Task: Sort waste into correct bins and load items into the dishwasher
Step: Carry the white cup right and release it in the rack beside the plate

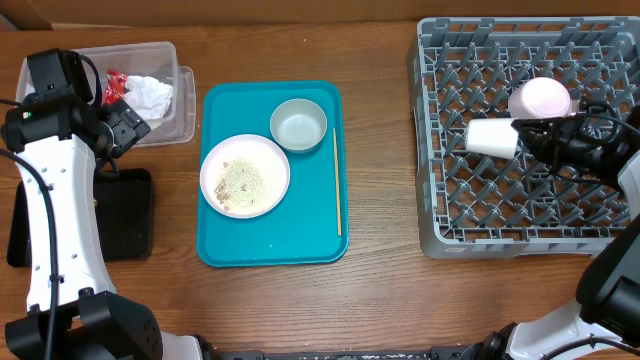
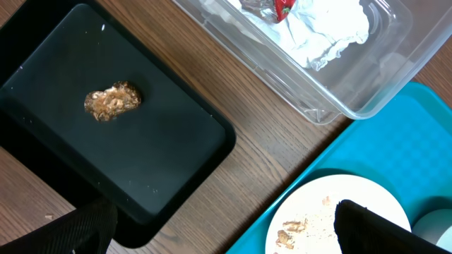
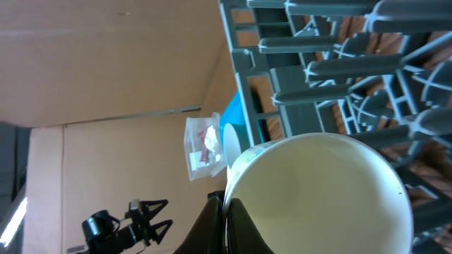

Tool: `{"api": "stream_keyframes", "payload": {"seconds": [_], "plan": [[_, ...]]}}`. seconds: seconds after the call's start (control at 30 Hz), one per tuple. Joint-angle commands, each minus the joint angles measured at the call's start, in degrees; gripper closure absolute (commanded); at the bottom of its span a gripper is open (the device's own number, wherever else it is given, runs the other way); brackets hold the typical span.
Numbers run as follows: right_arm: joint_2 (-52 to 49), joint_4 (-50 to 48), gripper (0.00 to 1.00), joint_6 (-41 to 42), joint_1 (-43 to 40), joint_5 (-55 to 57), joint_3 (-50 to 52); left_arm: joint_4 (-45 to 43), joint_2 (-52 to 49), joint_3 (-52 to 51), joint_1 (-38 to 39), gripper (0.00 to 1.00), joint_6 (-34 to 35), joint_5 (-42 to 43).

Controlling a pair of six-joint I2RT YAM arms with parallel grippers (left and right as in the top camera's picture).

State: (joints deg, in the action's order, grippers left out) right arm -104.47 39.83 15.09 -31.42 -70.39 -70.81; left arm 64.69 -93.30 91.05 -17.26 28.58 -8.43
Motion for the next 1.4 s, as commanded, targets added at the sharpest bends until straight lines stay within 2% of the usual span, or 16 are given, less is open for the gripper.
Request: {"api": "stream_keyframes", "payload": {"seconds": [0.0, 0.3, 0.4, 0.6, 0.87, 1.37], "plan": [[0.09, -0.52, 0.96, 1.53, 0.04, -2.69, 0.37, -0.07, -0.44, -0.31, 0.02, 0.00, 0.61, -0.55], [0.04, 2.78, 0.96, 1.97, -0.20, 3.34, 0.37, -0.07, -0.44, -0.31, 0.02, 0.00, 0.61, -0.55], [0.04, 3.52, 0.96, 2.82, -0.76, 8.79, 0.37, -0.07, -0.44, -0.31, 0.02, 0.00, 0.61, -0.55], [0.04, 3.54, 0.96, 2.80, -1.46, 10.19, 0.37, -0.07, -0.44, -0.31, 0.02, 0.00, 0.59, -0.55], [0.04, 3.52, 0.96, 3.21, -1.46, 21.42, 0.35, -0.07, -0.44, -0.31, 0.02, 0.00, 0.61, -0.55], [0.07, 3.87, 0.96, 4.68, -5.20, 27.98, 0.20, -0.07, -0.44, -0.31, 0.02, 0.00, 0.61, -0.55]]}}
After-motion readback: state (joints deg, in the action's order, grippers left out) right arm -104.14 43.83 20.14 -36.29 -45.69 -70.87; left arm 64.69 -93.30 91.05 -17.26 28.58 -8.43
